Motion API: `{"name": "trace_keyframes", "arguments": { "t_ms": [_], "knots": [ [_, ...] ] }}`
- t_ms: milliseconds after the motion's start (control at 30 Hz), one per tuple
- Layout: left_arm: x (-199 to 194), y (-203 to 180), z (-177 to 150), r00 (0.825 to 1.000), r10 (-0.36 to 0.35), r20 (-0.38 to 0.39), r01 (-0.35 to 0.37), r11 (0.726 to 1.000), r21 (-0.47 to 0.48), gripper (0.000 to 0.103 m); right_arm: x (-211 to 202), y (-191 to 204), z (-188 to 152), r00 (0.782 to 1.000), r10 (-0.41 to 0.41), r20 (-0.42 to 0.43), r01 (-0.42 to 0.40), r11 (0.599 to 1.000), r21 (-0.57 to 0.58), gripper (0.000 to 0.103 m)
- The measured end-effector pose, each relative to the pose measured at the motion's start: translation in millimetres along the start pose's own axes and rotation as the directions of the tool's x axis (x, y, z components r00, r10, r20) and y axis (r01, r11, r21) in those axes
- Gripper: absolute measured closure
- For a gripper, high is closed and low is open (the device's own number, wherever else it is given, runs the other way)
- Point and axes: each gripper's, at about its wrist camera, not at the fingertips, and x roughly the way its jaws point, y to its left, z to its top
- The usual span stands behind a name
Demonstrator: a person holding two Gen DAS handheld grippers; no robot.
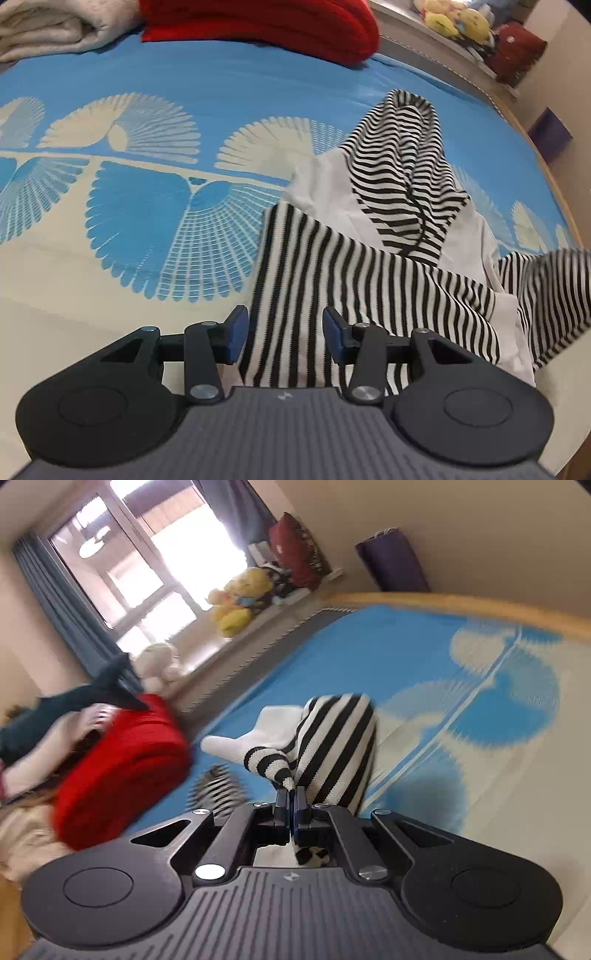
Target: Fold small clothes
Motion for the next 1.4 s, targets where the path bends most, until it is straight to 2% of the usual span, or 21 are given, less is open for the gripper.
{"name": "trace_keyframes", "arguments": {
  "t_ms": [100, 233, 300, 333, 367, 400, 433, 467, 500, 567, 600, 700, 733, 800, 900, 1033, 1167, 1233, 1300, 1367, 1400],
  "knots": [
    [-2, 5, -2, 1.0, 0.007, 0.004, -0.007, 1.0, -0.013, 0.054, 3, 10, -32, 1.0, 0.008, -0.002, -0.008, 1.0, -0.007, 0.102],
    [-8, 9, -2, 1.0, 0.018, 0.017, -0.018, 1.0, 0.001, 0.054, 33, 34, -67, 0.997, -0.025, -0.078, 0.018, 0.996, -0.089, 0.102],
    [-9, 14, 0, 0.999, 0.029, 0.019, -0.029, 1.0, -0.008, 0.054, 41, 60, -89, 0.991, 0.039, -0.129, -0.063, 0.98, -0.187, 0.102],
    [-9, 17, 1, 0.999, 0.033, 0.021, -0.032, 0.999, -0.017, 0.054, 42, 77, -101, 0.983, 0.092, -0.157, -0.133, 0.952, -0.275, 0.102],
    [-10, 20, 3, 0.999, 0.035, 0.023, -0.034, 0.999, -0.028, 0.054, 42, 93, -114, 0.97, 0.145, -0.196, -0.208, 0.912, -0.354, 0.102],
    [-10, 24, 5, 0.999, 0.037, 0.026, -0.036, 0.999, -0.039, 0.054, 42, 108, -128, 0.941, 0.203, -0.271, -0.303, 0.86, -0.41, 0.102],
    [-10, 27, 6, 0.999, 0.039, 0.027, -0.038, 0.998, -0.047, 0.054, 44, 122, -143, 0.886, 0.247, -0.392, -0.419, 0.788, -0.451, 0.102],
    [-9, 29, 7, 0.999, 0.042, 0.025, -0.04, 0.998, -0.054, 0.054, 46, 131, -158, 0.838, 0.248, -0.487, -0.494, 0.724, -0.481, 0.102],
    [-7, 32, 8, 0.999, 0.043, 0.021, -0.041, 0.997, -0.063, 0.054, 48, 135, -175, 0.816, 0.199, -0.542, -0.513, 0.682, -0.521, 0.1],
    [-3, 35, 9, 0.999, 0.034, 0.004, -0.034, 0.996, -0.084, 0.054, 60, 131, -194, 0.789, 0.076, -0.61, -0.494, 0.669, -0.556, 0.092],
    [0, 37, 9, 1.0, 0.023, -0.006, -0.023, 0.995, -0.098, 0.054, 66, 123, -197, 0.786, 0.032, -0.618, -0.463, 0.692, -0.554, 0.092],
    [9, 36, 7, 0.999, -0.025, -0.03, 0.02, 0.99, -0.14, 0.054, 70, 107, -180, 0.8, 0.018, -0.6, -0.391, 0.774, -0.498, 0.09],
    [13, 35, 6, 0.999, -0.039, -0.037, 0.033, 0.988, -0.15, 0.054, 70, 103, -172, 0.815, 0.017, -0.58, -0.367, 0.79, -0.492, 0.088],
    [21, 30, 4, 0.997, -0.057, -0.053, 0.048, 0.986, -0.157, 0.054, 67, 95, -163, 0.844, -0.001, -0.537, -0.319, 0.803, -0.503, 0.067],
    [33, 23, -3, 0.993, -0.067, -0.099, 0.051, 0.986, -0.159, 0.054, 74, 83, -149, 0.877, -0.077, -0.474, -0.206, 0.831, -0.517, 0.06],
    [42, 19, -16, 0.985, -0.032, -0.167, 0.007, 0.989, -0.146, 0.055, 85, 52, -131, 0.867, -0.194, -0.459, -0.051, 0.882, -0.469, 0.06],
    [47, 21, -23, 0.983, -0.004, -0.181, -0.018, 0.993, -0.115, 0.057, 86, 40, -121, 0.873, -0.207, -0.441, -0.014, 0.895, -0.446, 0.06],
    [50, 17, -25, 0.983, -0.005, -0.181, -0.009, 0.997, -0.08, 0.079, 80, 40, -115, 0.884, -0.197, -0.425, -0.012, 0.897, -0.442, 0.06],
    [48, 8, -25, 0.988, 0.031, -0.151, -0.032, 0.999, -0.004, 0.099, 81, 40, -113, 0.891, -0.195, -0.411, -0.002, 0.902, -0.432, 0.06],
    [33, -8, -22, 0.996, 0.073, -0.049, -0.068, 0.993, 0.101, 0.099, 79, 38, -108, 0.894, -0.201, -0.399, 0.015, 0.906, -0.422, 0.06],
    [21, -16, -19, 0.998, 0.064, 0.024, -0.067, 0.988, 0.139, 0.1, 79, 36, -107, 0.896, -0.206, -0.394, 0.026, 0.908, -0.418, 0.06]
  ]
}}
